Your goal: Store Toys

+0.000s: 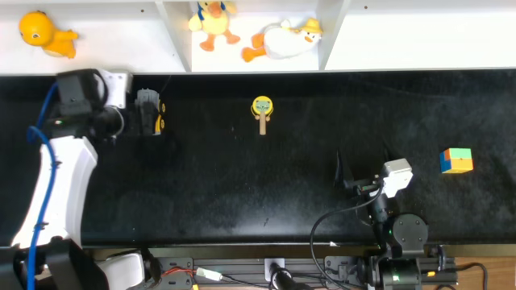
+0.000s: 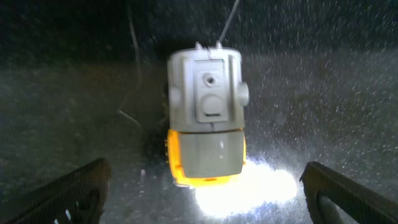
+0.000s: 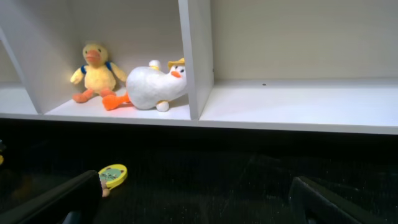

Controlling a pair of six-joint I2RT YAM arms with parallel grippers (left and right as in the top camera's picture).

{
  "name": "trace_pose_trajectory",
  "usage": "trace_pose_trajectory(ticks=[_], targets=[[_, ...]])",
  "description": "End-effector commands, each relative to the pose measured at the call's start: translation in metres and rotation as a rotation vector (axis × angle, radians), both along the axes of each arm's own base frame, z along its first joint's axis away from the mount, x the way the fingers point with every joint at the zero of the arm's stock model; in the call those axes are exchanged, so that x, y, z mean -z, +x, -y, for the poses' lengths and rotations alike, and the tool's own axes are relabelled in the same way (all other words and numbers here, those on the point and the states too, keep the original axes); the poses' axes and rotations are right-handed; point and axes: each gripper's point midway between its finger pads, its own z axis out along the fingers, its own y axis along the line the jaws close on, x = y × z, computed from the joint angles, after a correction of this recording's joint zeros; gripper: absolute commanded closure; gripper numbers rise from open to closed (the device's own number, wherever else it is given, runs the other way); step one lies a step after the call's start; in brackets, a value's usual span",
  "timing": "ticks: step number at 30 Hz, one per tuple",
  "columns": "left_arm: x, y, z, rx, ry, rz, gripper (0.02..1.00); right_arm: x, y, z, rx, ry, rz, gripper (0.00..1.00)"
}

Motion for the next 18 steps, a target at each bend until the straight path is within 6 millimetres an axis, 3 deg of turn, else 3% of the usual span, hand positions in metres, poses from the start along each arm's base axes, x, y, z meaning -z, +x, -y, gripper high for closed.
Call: trace_pose_trajectory(ticks=[1,6,13,18], targets=[[0.018,-0.012,-0.004,-0.049,0.048,-0.048,0.020,0.003,0.000,0.000,0.004,0.004,0.000,0.005],[0.032,-0.016,-0.002,-0.064,0.040,-0.057,0.023,0.003,0.000,0.000,0.004,0.004,0.000,0.005],[0.047,-0.005,0.014,-0.016,0.029,-0.026,0.023,0.003,0.000,0.000,0.004,0.004,0.000,0.007],[0.058,0.003,0.014,-0.018,0.034,-0.019,0.020,0.003,0.000,0.000,0.004,0.004,0.000,0.007]])
